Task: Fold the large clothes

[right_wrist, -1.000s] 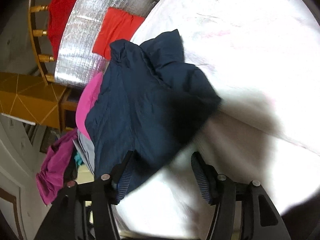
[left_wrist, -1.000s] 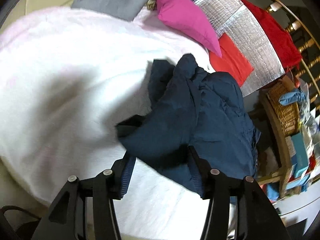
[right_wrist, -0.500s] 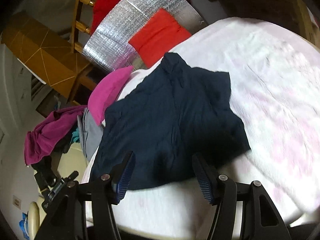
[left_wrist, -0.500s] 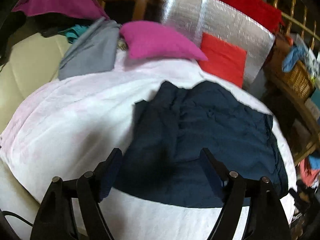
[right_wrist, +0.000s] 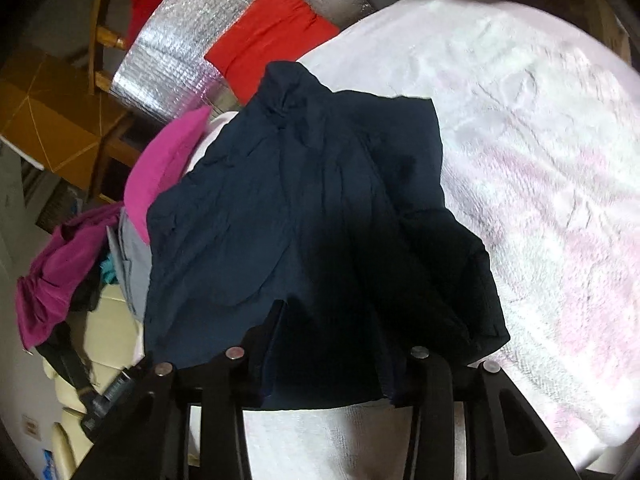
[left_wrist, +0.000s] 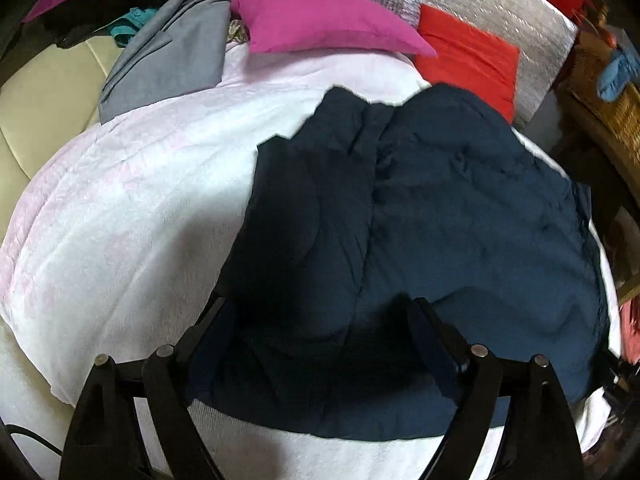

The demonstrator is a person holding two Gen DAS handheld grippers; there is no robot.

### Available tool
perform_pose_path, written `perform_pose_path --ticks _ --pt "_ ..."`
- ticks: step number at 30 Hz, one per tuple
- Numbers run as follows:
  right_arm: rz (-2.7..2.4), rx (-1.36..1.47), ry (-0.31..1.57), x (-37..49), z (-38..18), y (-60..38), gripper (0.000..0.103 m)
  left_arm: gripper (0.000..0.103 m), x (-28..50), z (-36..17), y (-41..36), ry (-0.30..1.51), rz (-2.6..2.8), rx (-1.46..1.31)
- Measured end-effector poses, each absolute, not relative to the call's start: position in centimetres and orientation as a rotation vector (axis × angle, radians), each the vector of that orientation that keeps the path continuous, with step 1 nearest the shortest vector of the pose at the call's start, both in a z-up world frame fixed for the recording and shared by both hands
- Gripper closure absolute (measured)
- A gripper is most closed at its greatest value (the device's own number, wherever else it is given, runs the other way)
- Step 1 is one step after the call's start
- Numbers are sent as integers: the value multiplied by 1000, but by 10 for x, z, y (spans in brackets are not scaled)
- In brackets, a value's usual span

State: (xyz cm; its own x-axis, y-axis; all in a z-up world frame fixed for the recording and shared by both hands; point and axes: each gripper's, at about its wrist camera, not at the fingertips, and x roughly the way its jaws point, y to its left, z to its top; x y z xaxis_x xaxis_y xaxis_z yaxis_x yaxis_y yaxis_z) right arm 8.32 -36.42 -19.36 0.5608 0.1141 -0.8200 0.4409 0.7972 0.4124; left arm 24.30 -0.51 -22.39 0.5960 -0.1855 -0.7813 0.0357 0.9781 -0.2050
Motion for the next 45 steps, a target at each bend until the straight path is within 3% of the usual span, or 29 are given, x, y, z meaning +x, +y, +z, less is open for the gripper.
perform_pose_path --ticks 10,16,21,25,26,27,31,35,41,45 --pt "-43 494 955 161 -169 -311 58 15 277 -214 -6 836 83 -247" --pt "138 431 982 245 -176 -247 58 15 283 -232 15 902 177 -354" --pt "206 453 1000 302 -190 -211 64 15 288 -227 21 889 213 -326" --pt "131 525 1091 350 -232 -216 64 15 296 -228 18 894 224 -307" --pt "116 553 1122 357 -246 -221 66 15 304 -231 17 896 229 -309" --pt "96 567 1135 362 -253 -225 75 15 304 -230 15 900 231 -309" --pt "107 682 1121 361 -259 -243 79 15 314 -232 11 921 225 -305" --pt "60 736 972 339 -232 -275 75 15 311 -230 10 922 226 -302" --pt "-128 627 865 302 -197 -330 74 15 311 -231 14 921 227 -309" --pt "-312 640 885 288 -207 -383 75 15 312 -231 12 915 232 -296"
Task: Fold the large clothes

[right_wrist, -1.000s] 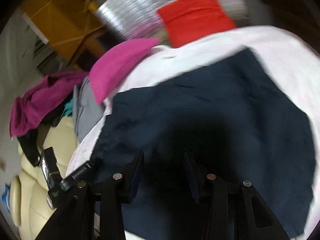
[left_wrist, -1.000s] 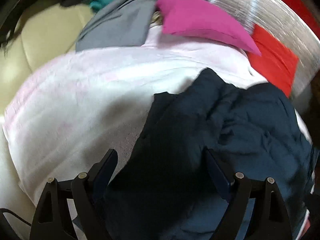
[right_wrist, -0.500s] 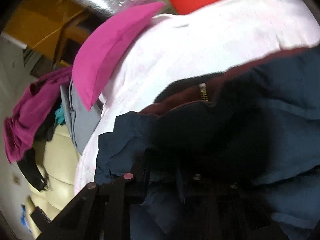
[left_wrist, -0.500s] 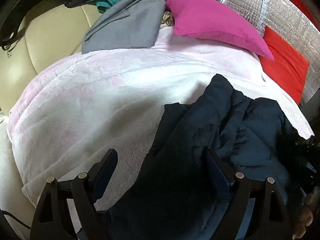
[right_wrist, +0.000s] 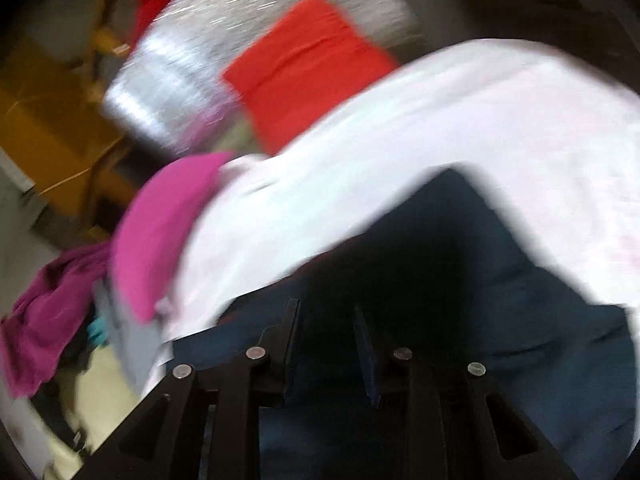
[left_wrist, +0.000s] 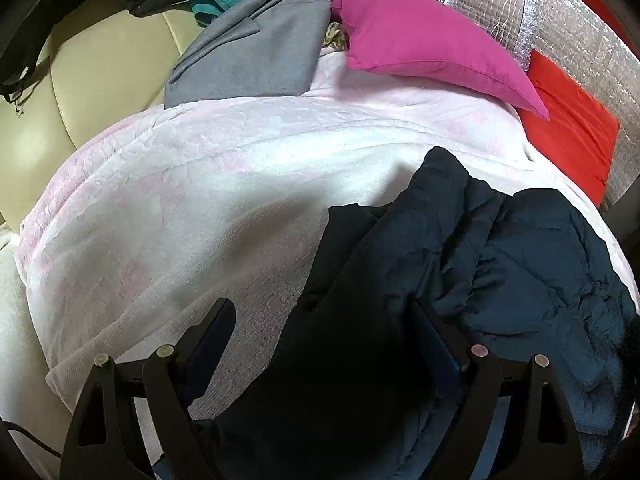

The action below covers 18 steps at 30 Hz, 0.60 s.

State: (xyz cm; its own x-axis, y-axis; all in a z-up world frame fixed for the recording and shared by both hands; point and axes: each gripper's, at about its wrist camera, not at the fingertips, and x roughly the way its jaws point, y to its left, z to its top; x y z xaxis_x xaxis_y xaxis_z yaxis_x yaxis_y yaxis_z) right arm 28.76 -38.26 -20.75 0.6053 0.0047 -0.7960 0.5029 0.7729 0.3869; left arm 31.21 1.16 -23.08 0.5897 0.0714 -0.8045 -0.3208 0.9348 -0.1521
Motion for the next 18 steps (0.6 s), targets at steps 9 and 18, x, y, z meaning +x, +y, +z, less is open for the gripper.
perform_pose_path --ticks 9,18 --pt "-277 724 867 271 -232 -408 93 15 324 -198 -23 795 -26 -232" --pt "-221 797 801 249 -240 -422 93 15 378 -191 -88 818 -209 -165"
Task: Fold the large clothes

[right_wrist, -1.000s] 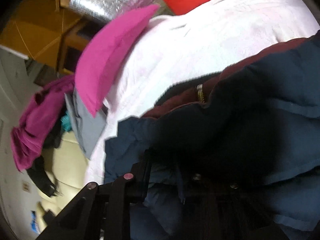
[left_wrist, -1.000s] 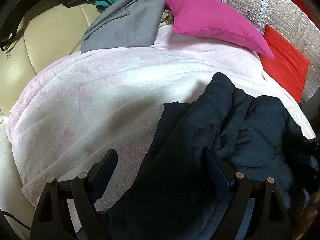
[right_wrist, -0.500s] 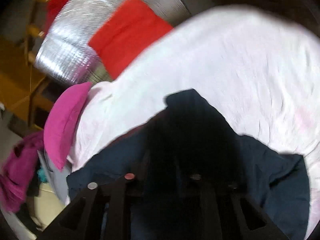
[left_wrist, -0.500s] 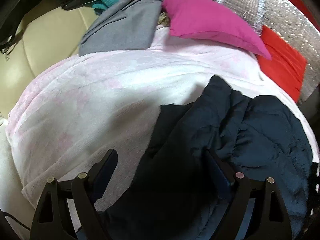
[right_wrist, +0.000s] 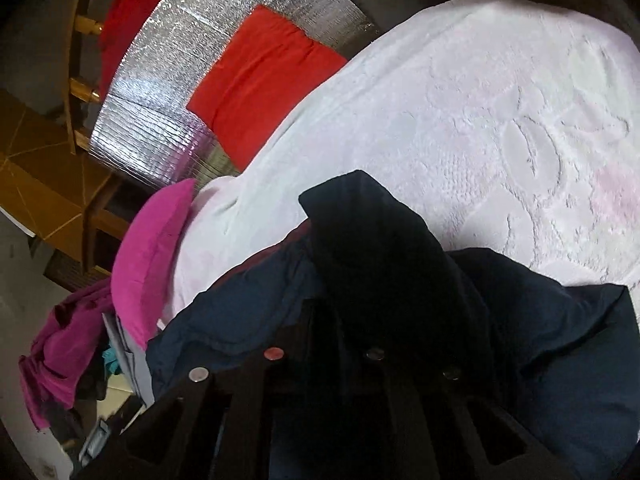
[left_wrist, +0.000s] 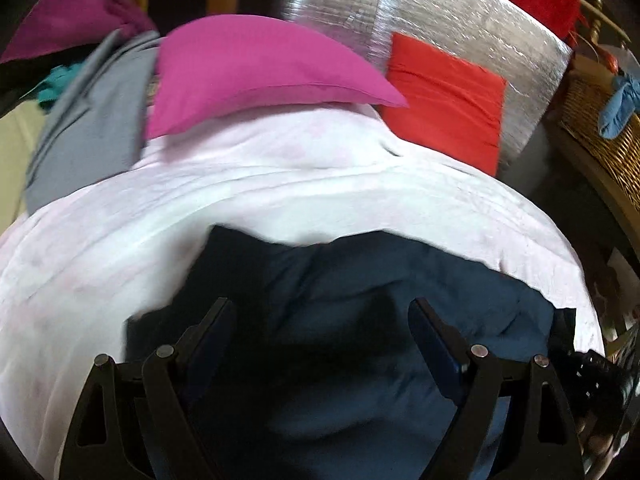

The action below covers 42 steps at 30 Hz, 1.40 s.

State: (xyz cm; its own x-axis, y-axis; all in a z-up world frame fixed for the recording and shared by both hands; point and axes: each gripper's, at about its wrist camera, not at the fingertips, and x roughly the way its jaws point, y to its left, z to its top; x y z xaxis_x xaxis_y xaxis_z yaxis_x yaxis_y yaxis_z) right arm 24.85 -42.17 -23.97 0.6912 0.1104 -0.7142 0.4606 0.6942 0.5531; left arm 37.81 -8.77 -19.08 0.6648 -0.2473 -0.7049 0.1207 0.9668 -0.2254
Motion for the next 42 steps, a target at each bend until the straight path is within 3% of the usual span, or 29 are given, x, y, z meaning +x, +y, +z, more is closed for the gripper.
perform_pose_path --ticks 5,9,13,17,27,31,42 --pt "-223 801 808 252 -240 -420 93 15 409 -210 -113 905 -224 -119" --pt "-216 824 814 253 -241 -424 93 3 422 -225 -117 962 -164 -101" --pt "-211 827 827 253 -239 -425 92 2 419 -223 -121 975 -128 -66" --pt "-209 796 806 248 -222 -418 84 3 389 -188 -120 855 -117 -3" --pt "-50 638 807 259 -184 -345 82 3 304 -142 -113 527 -65 235" --pt "-57 557 845 271 -189 -315 67 3 289 -140 -102 484 -90 227" --pt "-148 639 996 301 -234 -335 65 3 286 -144 -92 481 -89 212"
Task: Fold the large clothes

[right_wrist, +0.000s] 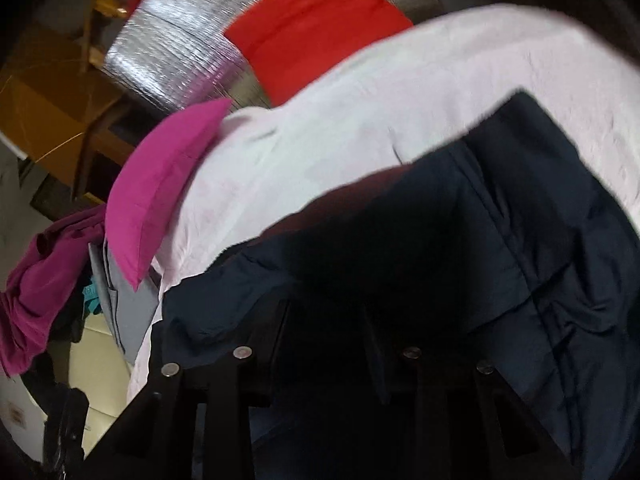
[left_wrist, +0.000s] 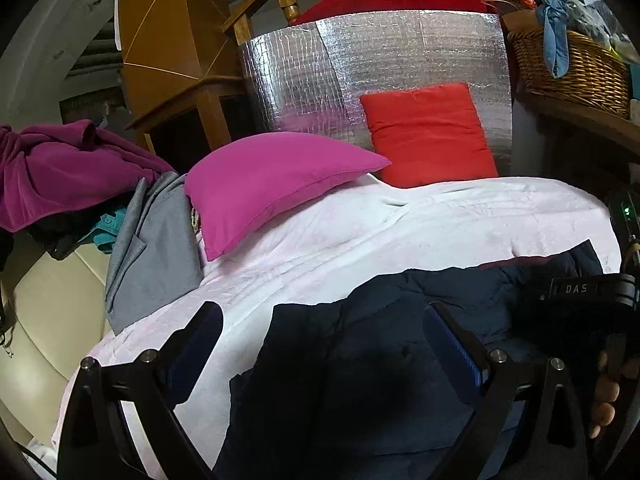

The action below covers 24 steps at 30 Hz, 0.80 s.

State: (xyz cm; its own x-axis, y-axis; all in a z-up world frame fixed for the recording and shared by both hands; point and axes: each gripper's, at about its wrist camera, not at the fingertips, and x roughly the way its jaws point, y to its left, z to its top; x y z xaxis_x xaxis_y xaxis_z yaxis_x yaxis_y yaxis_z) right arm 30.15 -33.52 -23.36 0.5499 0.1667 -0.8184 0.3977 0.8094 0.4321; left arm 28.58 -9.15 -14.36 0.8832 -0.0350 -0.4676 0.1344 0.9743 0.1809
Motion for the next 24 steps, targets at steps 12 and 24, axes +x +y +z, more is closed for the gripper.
perform_pose_path --ticks 12,24 --pt "-108 527 977 267 -184 -312 64 3 279 -140 -87 484 -71 224" --pt "-151 408 973 175 -161 -323 62 3 261 -176 -5 720 22 116"
